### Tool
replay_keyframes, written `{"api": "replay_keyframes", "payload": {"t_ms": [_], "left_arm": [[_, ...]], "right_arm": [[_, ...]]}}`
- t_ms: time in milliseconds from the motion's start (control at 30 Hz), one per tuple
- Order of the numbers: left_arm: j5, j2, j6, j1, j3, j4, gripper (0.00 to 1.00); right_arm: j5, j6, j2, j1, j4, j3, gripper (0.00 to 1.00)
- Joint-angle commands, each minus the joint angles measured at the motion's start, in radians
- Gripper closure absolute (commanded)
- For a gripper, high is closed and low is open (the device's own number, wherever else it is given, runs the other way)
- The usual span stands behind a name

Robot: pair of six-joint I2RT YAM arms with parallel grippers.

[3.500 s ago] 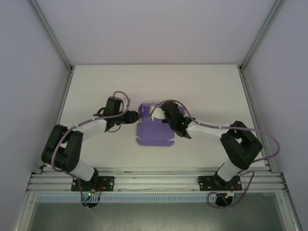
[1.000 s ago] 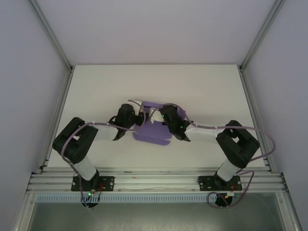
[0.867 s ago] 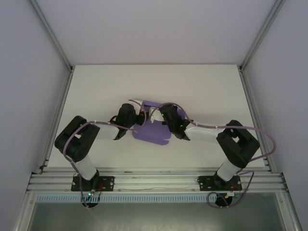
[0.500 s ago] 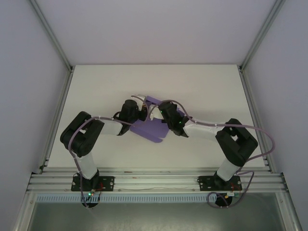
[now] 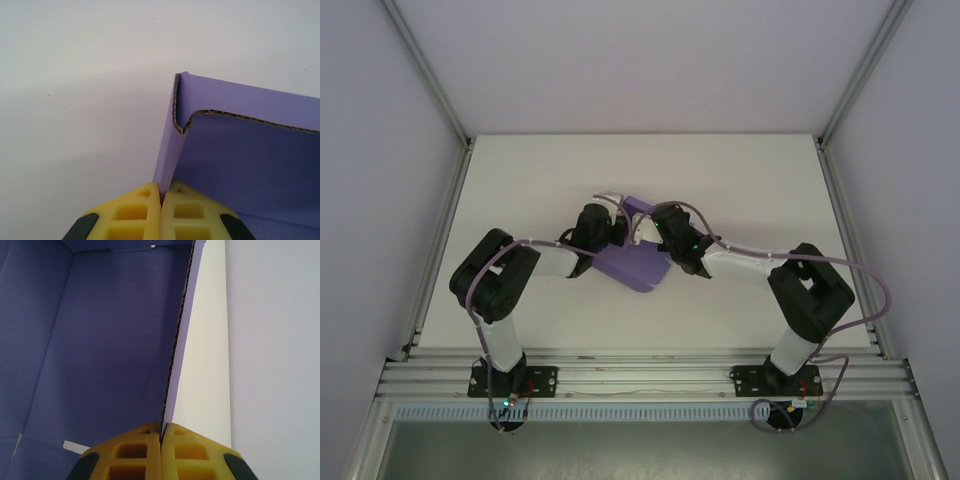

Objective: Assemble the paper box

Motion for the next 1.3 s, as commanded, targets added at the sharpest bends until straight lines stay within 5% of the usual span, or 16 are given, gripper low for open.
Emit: {"api": "replay_keyframes", "payload": {"t_ms": [0,100,400,467,567,733,900,1000,1167,1267], "left_arm": [[-0.23,0.041,-0.086,-0.034,0.067,-0.104,0.98],[-0.332,0.061,-0.156,-0.061,0.046,-0.085,1.0],[-0.395,0.08,-0.233,-0.062,0.083,-0.186,1.0],[-0.349,0.074,-0.197,-0.062,0.069,-0.167,1.0],[-0.257,0.059,-0.154,-0.057,0.041,-0.124,0.83],[-0.091,0.041,-0.206,0.001,0.06,-0.18,0.77],[-0.034,0.024,-0.196,0.039,0.039,-0.108,0.65],[-0.002,0.04,-0.185,0.046,0.074,-0.154,0.69],[-0.05,0.051,-0.212,0.048,0.091,-0.203,1.0],[-0.136,0.055,-0.229,0.039,0.114,-0.254,1.0]], "right_arm": [[-0.17,0.002,0.036,0.028,-0.132,-0.013,1.0],[-0.172,0.013,0.034,0.029,-0.136,-0.012,1.0],[-0.176,0.022,0.036,0.03,-0.135,-0.014,1.0],[-0.182,0.022,0.034,0.028,-0.136,-0.014,1.0],[-0.191,0.019,0.032,0.025,-0.131,-0.018,1.0],[-0.26,0.05,0.004,0.02,-0.193,0.0,1.0],[-0.264,0.052,0.014,0.012,-0.186,-0.001,1.0],[-0.262,0.057,0.022,0.011,-0.19,0.008,1.0],[-0.265,0.057,0.024,0.011,-0.184,0.015,1.0],[-0.262,0.056,0.024,0.012,-0.176,0.015,1.0]]}}
